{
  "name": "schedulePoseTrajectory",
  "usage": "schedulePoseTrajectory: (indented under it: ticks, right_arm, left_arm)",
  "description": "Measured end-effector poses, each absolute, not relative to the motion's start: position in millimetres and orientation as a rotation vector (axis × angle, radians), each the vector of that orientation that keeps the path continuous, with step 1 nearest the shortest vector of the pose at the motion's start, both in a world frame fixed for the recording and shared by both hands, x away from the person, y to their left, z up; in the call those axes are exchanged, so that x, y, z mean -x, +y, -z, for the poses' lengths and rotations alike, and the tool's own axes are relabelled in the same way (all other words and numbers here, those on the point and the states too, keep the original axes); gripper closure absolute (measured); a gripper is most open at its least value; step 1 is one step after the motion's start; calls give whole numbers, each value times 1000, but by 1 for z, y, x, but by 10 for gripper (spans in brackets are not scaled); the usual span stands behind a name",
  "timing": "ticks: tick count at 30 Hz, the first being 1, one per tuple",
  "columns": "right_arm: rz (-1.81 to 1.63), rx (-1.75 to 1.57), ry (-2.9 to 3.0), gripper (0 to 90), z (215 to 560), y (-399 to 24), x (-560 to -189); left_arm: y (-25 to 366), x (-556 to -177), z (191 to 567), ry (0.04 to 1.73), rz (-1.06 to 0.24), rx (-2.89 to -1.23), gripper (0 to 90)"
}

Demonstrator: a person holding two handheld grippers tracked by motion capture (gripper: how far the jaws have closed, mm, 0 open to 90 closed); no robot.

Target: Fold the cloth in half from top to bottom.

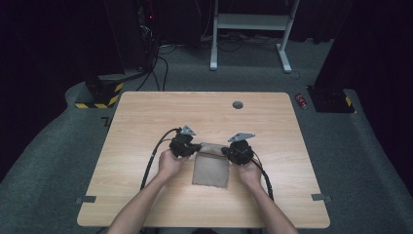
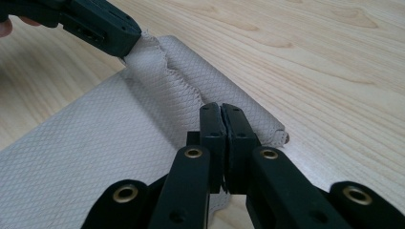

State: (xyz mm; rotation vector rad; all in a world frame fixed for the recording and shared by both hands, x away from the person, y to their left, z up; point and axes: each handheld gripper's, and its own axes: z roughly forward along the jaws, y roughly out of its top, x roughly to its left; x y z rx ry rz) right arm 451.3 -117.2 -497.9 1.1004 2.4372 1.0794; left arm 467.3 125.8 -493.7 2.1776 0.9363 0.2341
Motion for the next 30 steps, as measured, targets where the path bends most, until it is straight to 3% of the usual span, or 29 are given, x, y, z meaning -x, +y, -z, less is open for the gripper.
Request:
schedulePoseTrajectory:
  ticks: [30]
  right_arm:
    - [-1087, -1042, 2482, 882, 498, -117, -423]
  left_arm:
    - [136, -439, 494, 896, -194, -2135, 890]
